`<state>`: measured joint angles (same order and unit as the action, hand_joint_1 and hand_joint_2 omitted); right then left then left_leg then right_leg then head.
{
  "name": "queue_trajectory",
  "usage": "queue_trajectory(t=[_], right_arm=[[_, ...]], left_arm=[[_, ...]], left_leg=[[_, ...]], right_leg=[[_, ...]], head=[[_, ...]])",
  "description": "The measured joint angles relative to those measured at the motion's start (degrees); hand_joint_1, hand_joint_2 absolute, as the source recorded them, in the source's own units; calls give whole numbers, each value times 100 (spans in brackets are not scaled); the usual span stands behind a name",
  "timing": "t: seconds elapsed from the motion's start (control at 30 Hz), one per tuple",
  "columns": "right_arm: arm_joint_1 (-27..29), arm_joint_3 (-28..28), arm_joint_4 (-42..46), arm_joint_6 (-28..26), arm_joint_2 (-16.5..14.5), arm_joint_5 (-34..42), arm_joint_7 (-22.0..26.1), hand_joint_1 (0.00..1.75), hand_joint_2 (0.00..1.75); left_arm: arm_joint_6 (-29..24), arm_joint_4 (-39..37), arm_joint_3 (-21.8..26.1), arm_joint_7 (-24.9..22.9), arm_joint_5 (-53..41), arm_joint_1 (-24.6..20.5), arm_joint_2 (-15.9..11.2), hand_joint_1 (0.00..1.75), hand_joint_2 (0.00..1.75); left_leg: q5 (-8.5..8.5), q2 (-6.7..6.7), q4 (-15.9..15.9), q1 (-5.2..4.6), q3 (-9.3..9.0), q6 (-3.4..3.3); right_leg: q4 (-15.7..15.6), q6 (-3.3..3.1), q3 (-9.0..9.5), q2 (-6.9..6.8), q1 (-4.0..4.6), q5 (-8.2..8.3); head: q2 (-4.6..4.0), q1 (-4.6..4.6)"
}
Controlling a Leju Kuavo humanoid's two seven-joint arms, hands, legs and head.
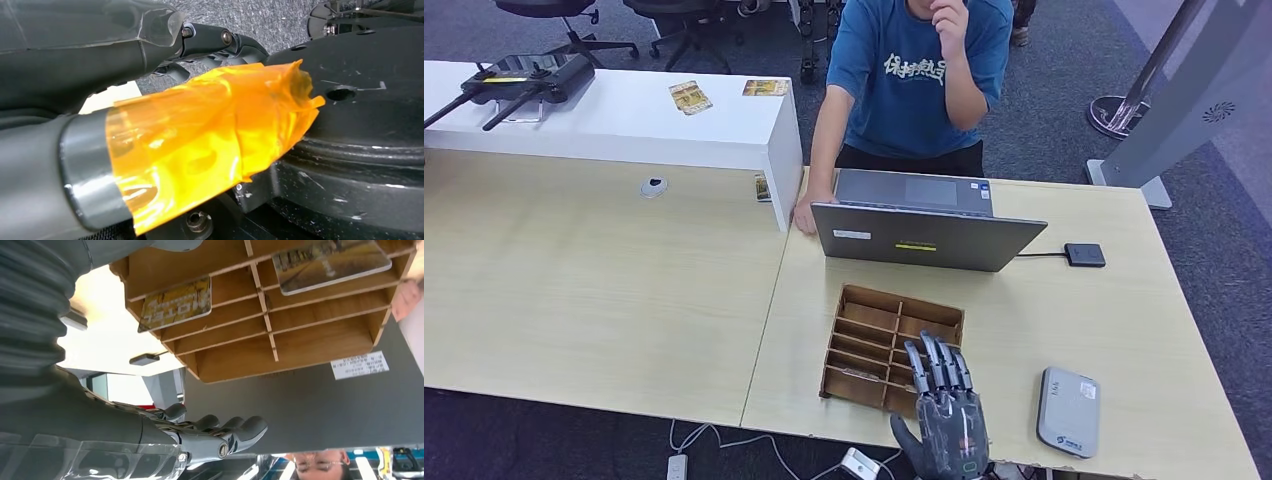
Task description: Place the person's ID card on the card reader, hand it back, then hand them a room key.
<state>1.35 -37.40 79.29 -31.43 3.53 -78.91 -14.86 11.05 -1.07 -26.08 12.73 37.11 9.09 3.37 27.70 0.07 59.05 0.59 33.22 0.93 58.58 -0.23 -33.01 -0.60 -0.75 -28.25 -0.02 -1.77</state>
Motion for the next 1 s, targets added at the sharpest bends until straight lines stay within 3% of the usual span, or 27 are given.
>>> queue_trajectory(t=[0.33,1.0], right_arm=[[-20,-31,37,368,62,7,-149,0,175],[8,-9,113,386,162,-775,-769,0,175]], left_arm=[[3,0,0,-1,49,1,1,0,0],[-15,0,-2,-9,108,3,21,0,0]], left_leg=[[0,0,0,0,0,0],[0,0,0,0,0,0]], right_leg=[[0,0,0,0,0,0],[0,0,-1,1,0,0]], head=[[0,0],[0,0]])
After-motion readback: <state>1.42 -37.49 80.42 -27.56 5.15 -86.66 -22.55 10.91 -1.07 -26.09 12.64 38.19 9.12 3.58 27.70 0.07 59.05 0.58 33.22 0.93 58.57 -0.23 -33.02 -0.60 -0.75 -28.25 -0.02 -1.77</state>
